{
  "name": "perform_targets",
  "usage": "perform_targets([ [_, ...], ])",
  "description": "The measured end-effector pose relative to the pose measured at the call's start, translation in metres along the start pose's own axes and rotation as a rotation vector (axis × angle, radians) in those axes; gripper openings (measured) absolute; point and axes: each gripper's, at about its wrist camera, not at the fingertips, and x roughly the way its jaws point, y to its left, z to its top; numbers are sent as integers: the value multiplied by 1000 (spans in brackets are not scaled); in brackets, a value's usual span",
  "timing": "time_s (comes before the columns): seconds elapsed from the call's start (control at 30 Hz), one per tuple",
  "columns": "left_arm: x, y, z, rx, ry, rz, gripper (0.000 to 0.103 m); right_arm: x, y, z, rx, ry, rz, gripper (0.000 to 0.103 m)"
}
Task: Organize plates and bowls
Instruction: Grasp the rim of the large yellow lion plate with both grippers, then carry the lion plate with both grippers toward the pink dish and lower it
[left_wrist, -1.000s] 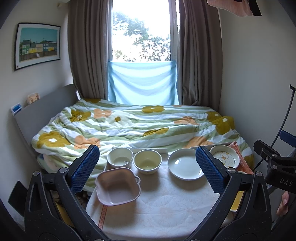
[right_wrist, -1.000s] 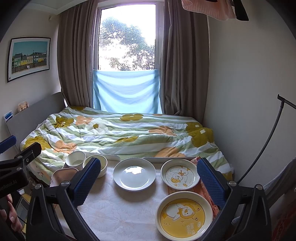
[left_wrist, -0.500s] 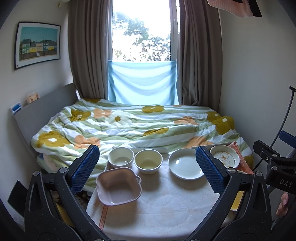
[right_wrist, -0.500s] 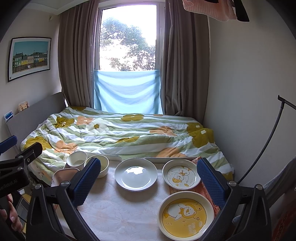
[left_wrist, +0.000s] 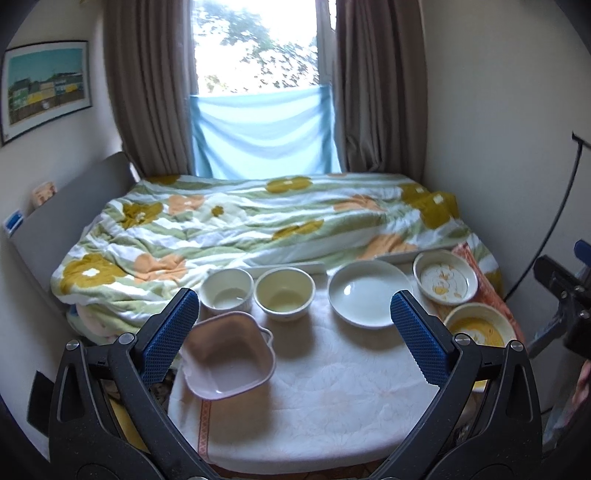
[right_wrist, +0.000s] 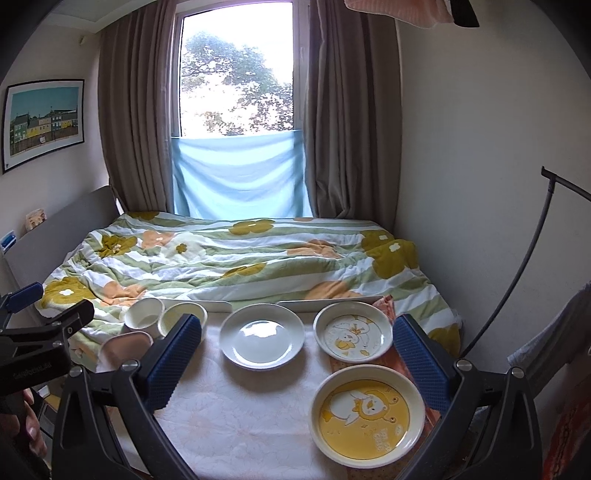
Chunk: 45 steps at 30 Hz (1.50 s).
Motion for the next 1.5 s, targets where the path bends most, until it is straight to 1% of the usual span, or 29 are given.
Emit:
perform_targets([
  [0.07,15,-10,-7,19,32,-17,103,6,-12,-10,3,20,-11,103],
  [0.1,23,-16,-10,20,50,-19,103,11,-20,-16,7,51,-16,103],
  [0.13,31,-25,-15,22,71,-40,103,18,-30,-22,17,92,-17,103],
  [0.23,60,-60,-30,48,152,-124,103,38,-67,-45,80,183,-15,103],
  [0.3,83,-87,-43,73,227,-189,103,56,-87,-61,83,256,-36,103],
  [0.37,105,-111,-58,68,296,-257,103,76,-111,-81,92,331,-39,103],
  [0.43,130,-137,-73,49,361,-337,103,91,-135,-102,135,394,-17,103],
  [0.53,162,-171,-94,20,438,-390,103,111,-170,-132,221,481,41,103],
  [0.57,170,-178,-99,9,455,-399,103,117,-180,-141,245,501,66,100],
  [0.6,177,-185,-103,-1,469,-408,102,122,-187,-149,260,516,94,94],
  [0.63,185,-192,-107,-10,485,-412,102,128,-194,-156,274,533,125,90],
  [0.7,196,-203,-114,-15,513,-414,99,142,-205,-169,293,572,174,72],
  [0.77,203,-213,-121,-19,536,-419,90,156,-212,-176,307,605,217,63],
  [0.83,209,-221,-126,-16,554,-412,84,166,-216,-180,317,616,246,59],
  [0.87,211,-222,-128,-13,563,-406,78,170,-219,-181,315,620,257,56],
  [0.9,215,-224,-131,-12,574,-400,75,173,-221,-182,310,620,262,52],
  [0.93,218,-226,-134,-16,587,-397,68,176,-223,-182,305,622,271,50],
  [0.97,219,-226,-135,-22,594,-399,63,180,-225,-181,300,623,282,44],
  [1.0,220,-227,-137,-34,604,-404,60,182,-227,-181,295,624,289,38],
  [1.07,221,-227,-137,-45,610,-408,48,189,-230,-179,289,628,309,32],
  [1.1,221,-228,-138,-42,610,-405,45,191,-231,-178,287,626,314,29],
  [1.17,222,-230,-138,-32,615,-401,27,195,-231,-176,279,624,322,24],
  [1.2,223,-231,-139,-28,617,-392,26,197,-231,-175,270,625,321,22],
  [1.27,226,-231,-139,-28,619,-378,19,201,-232,-175,249,631,311,14],
  [1.3,227,-230,-139,-29,619,-368,17,201,-231,-175,239,631,308,14],
  [1.37,228,-229,-140,-37,614,-368,16,203,-230,-173,215,633,300,13],
  [1.5,221,-239,-139,57,581,-318,17,202,-229,-173,165,624,290,13],
])
